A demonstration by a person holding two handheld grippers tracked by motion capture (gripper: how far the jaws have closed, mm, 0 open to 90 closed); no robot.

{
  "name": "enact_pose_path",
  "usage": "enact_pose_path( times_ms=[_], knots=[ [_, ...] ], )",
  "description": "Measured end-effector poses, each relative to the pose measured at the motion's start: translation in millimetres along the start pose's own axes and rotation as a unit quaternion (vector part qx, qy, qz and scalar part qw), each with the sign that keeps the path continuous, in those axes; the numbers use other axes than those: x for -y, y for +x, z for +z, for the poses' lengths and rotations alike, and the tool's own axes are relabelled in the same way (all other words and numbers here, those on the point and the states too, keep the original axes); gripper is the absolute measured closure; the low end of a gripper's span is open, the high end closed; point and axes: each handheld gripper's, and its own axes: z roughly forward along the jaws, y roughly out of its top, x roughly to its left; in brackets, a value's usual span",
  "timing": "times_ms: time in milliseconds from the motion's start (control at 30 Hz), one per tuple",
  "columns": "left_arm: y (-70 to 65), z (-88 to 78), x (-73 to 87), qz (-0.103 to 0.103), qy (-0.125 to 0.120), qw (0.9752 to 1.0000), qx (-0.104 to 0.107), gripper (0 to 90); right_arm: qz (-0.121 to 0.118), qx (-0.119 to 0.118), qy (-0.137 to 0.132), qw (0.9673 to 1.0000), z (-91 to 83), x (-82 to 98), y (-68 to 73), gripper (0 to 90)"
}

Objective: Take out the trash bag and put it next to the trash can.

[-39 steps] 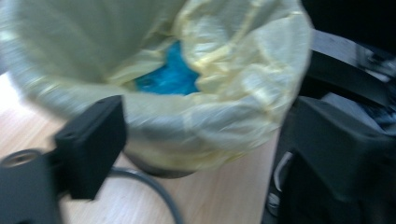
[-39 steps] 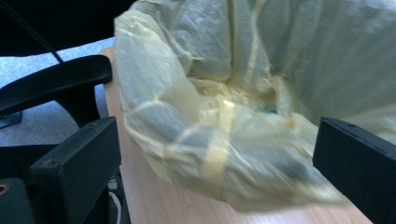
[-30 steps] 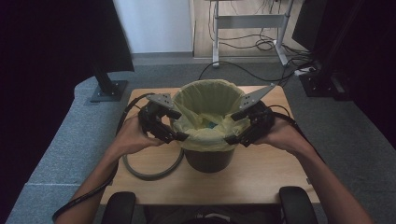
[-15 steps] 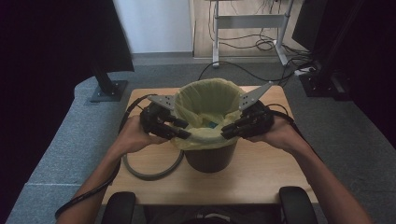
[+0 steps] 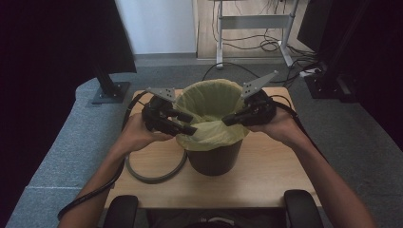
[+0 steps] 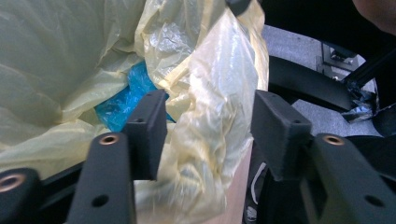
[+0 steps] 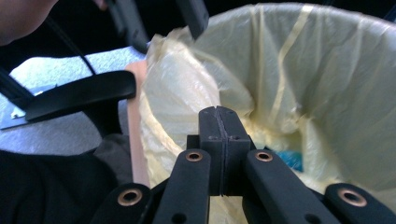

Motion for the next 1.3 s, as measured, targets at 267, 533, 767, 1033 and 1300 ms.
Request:
enact_pose_path(
  times_ms=[267, 533, 767, 1033, 1300],
  knots=[
    [3.4, 9.5, -7.4, 0.007, 0.028, 0.9994, -0.018, 79.2, 0.006, 0.02, -0.018, 0.9996, 2.0, -9.4, -12.5, 89.0],
    [8.6, -4.9, -15.2, -0.01, 0.016, 0.9974, -0.069, 88.9, 0.017, 0.013, -0.017, 0.9996, -1.5, -5.2, -16.5, 56.8],
    [24.5, -20.0, -17.6, -0.034, -0.003, 0.9942, -0.102, 88.8, 0.031, 0.054, -0.011, 0.998, -9.8, 7.8, -29.3, 48.4],
    [50.7, -34.0, -13.4, -0.07, -0.02, 0.9888, -0.131, 88.9, 0.057, 0.083, -0.012, 0.9949, -15.8, 21.8, -48.6, 52.4],
    [71.8, -40.0, -20.6, -0.09, -0.017, 0.9806, -0.173, 88.9, 0.069, 0.088, -0.02, 0.9935, -15.5, 20.3, -60.9, 73.6]
  ],
)
